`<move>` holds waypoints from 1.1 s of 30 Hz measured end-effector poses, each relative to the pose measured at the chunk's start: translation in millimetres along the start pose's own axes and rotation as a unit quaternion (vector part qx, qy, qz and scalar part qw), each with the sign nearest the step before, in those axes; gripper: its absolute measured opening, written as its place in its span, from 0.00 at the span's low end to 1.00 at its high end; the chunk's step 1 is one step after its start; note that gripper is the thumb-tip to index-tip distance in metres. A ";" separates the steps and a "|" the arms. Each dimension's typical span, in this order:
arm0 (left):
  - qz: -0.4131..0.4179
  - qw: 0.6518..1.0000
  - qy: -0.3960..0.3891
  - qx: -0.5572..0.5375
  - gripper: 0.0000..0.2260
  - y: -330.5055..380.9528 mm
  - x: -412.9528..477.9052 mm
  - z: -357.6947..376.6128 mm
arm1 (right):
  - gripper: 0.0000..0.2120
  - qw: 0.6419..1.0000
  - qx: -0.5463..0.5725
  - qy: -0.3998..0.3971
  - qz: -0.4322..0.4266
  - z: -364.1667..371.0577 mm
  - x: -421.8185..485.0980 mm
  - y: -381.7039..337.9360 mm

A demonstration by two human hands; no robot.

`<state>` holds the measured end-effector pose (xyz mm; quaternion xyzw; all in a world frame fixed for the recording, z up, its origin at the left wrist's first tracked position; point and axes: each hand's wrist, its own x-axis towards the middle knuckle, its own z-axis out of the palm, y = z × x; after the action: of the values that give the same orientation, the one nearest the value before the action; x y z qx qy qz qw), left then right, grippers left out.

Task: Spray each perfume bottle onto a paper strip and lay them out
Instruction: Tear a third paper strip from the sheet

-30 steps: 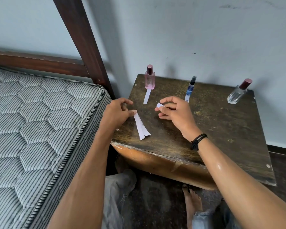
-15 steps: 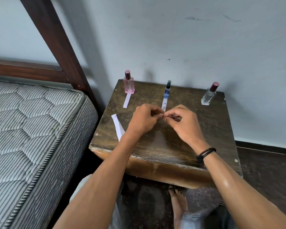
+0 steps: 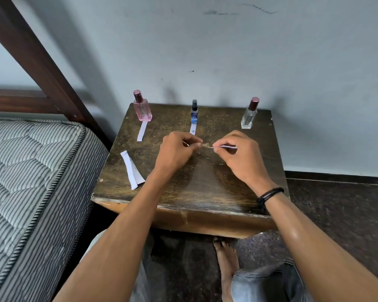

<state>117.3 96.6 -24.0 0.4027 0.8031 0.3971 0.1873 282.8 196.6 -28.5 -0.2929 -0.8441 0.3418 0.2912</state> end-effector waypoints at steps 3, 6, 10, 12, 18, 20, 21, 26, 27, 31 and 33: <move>0.009 1.000 -0.001 0.028 0.05 0.5 -1.0 2.8 | 0.04 0.999 -0.033 -0.023 -0.019 -2.8 -2.9 8.5; 0.044 0.997 -0.028 0.050 0.05 1.4 -2.7 5.6 | 0.04 0.994 -0.083 -0.066 -0.039 -2.8 -6.5 14.0; 0.111 0.980 -0.095 0.133 0.06 1.2 -7.0 11.3 | 0.05 0.983 -0.129 -0.116 -0.060 -2.5 -7.7 14.5; 0.129 0.971 -0.107 0.169 0.07 0.1 -8.5 13.6 | 0.05 0.981 -0.130 -0.128 -0.063 -3.7 -7.6 14.1; 0.133 0.969 -0.092 0.186 0.07 0.3 -9.6 15.0 | 0.08 0.975 -0.128 -0.170 -0.061 -5.6 -5.9 13.1; 0.131 0.969 -0.087 0.192 0.07 1.1 -10.0 16.6 | 0.09 0.972 -0.122 -0.194 -0.053 -8.9 -6.2 11.8; 0.130 0.968 -0.084 0.195 0.07 1.3 -9.9 17.5 | 0.10 0.970 -0.114 -0.209 -0.048 -11.5 -6.5 11.3; 0.126 0.969 -0.073 0.201 0.07 1.9 -8.9 20.4 | 0.10 0.962 -0.065 -0.265 -0.009 -25.2 -4.5 13.7; 0.127 0.969 -0.071 0.199 0.07 2.0 -9.0 20.2 | 0.11 0.962 -0.054 -0.267 0.000 -28.3 -3.7 14.6; 0.128 0.972 -0.070 0.186 0.07 -0.4 -8.5 20.6 | 0.14 0.978 -0.021 -0.203 0.048 -42.5 -0.9 16.5; 0.124 0.973 -0.069 0.183 0.08 -1.2 -8.4 21.9 | 0.15 0.989 -0.025 -0.122 0.073 -46.2 1.9 19.8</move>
<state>135.4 100.1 -38.6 0.5536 0.7907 0.2347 0.1148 319.3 228.4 -15.2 -0.3172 -0.8581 0.3738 0.1525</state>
